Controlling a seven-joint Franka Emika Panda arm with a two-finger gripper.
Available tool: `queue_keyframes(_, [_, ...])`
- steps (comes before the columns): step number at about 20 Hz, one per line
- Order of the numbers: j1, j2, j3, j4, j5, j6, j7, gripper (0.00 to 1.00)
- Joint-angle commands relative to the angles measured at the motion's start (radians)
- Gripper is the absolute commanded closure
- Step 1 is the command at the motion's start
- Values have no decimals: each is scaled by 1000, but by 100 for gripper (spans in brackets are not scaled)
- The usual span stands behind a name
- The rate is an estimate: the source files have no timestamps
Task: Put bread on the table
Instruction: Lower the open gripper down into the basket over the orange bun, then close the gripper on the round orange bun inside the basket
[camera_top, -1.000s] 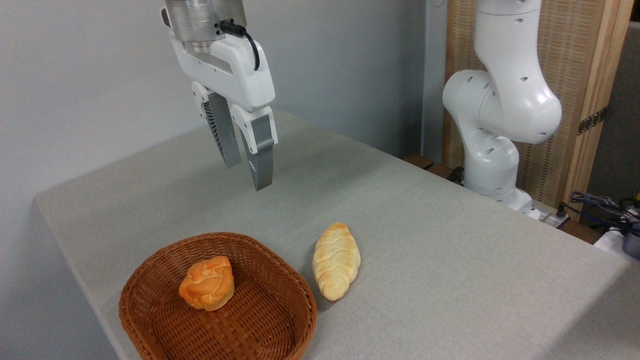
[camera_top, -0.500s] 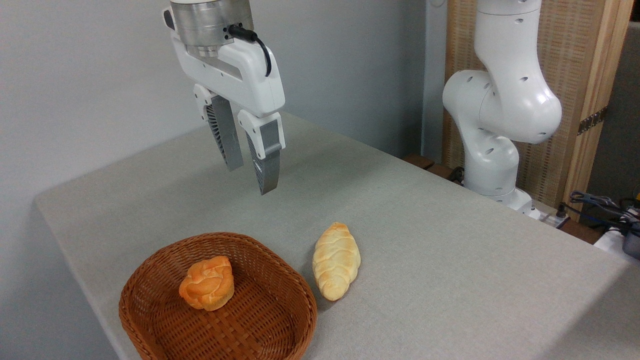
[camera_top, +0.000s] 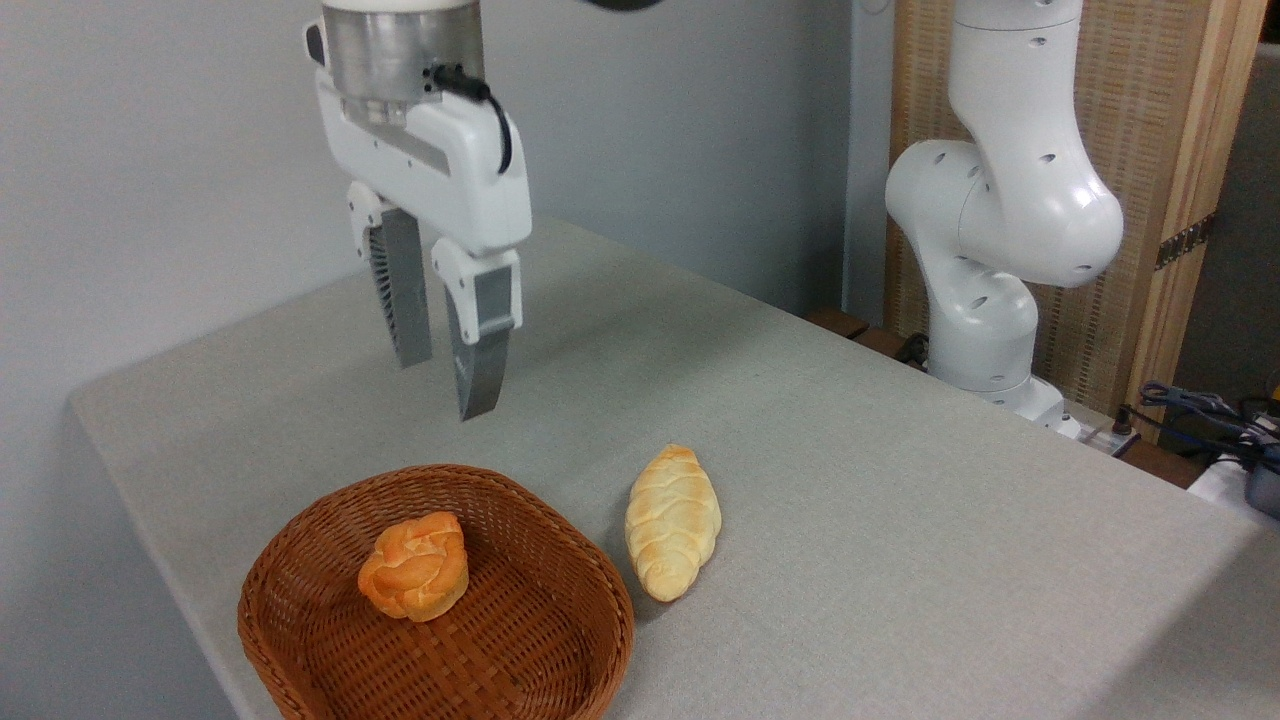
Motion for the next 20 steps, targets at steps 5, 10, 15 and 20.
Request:
queue_keyframes(5, [-27, -2, -2, -169, -5, 221, -6, 0])
queue_keyframes(10, [-65, 42, -5, -227, -5, 352, -6, 0])
queue_keyframes(15, [-70, 105, -33, -226, 79, 399, -6, 0])
queue_keyframes(20, [-70, 148, -34, -226, 109, 467, -6, 0])
